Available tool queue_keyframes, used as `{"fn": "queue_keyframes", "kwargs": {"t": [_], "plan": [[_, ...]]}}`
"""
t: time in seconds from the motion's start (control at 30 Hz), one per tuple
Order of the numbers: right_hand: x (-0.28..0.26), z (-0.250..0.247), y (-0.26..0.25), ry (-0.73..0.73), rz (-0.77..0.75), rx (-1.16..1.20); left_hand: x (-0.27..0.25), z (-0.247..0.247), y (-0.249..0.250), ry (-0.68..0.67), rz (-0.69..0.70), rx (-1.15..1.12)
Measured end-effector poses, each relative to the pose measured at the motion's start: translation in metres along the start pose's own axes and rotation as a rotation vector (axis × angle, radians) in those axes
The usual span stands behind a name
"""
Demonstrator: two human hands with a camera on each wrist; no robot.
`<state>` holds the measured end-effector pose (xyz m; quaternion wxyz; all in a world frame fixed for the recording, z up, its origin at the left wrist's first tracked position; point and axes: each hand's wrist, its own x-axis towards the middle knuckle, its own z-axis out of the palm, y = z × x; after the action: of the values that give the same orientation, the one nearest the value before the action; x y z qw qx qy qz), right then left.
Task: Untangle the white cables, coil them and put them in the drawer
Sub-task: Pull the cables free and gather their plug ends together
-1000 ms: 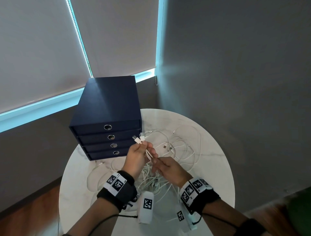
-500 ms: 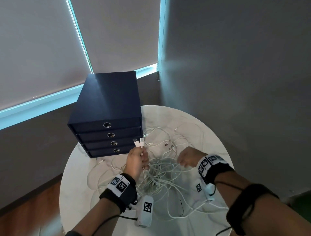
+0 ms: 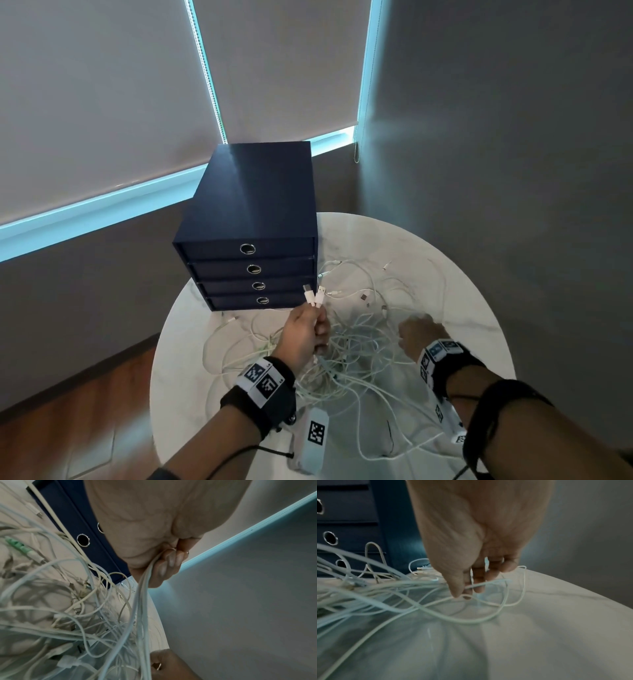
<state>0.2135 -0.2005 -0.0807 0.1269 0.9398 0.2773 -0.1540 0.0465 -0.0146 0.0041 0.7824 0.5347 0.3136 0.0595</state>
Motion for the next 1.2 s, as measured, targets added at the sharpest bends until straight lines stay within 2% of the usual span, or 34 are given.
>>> {"fn": "queue_keyframes", "kwargs": {"t": [0.1, 0.27, 0.37, 0.47, 0.57, 0.63, 0.8, 1.07, 1.2], "plan": [[-0.003, -0.028, 0.002, 0.002, -0.078, 0.057, 0.0, 0.002, 0.0, -0.004, -0.031, -0.009], [-0.028, -0.125, 0.0, -0.185, -0.171, 0.698, -0.006, 0.012, 0.005, -0.013, -0.031, -0.039], [-0.052, -0.173, -0.007, -0.026, -0.253, 0.993, -0.008, 0.019, 0.01, -0.041, -0.062, -0.138], [-0.067, -0.188, -0.021, 0.07, -0.332, 1.247, -0.014, 0.027, 0.016, -0.088, -0.068, -0.223], [-0.083, -0.179, -0.04, 0.034, -0.483, 1.203, -0.014, 0.031, 0.02, -0.101, -0.055, -0.276], [-0.085, -0.16, -0.047, -0.008, -0.521, 1.148, -0.011, 0.03, 0.021, -0.096, -0.05, -0.327], [-0.086, -0.127, -0.06, -0.008, -0.514, 1.016, -0.015, 0.025, 0.02, -0.039, -0.026, -0.369], [-0.086, -0.112, -0.074, 0.073, -0.467, 1.033, -0.02, 0.029, 0.026, -0.056, 0.001, -0.471], [-0.083, -0.105, -0.074, 0.076, -0.461, 1.069, -0.018, 0.032, 0.023, -0.002, 0.041, -0.418]]}}
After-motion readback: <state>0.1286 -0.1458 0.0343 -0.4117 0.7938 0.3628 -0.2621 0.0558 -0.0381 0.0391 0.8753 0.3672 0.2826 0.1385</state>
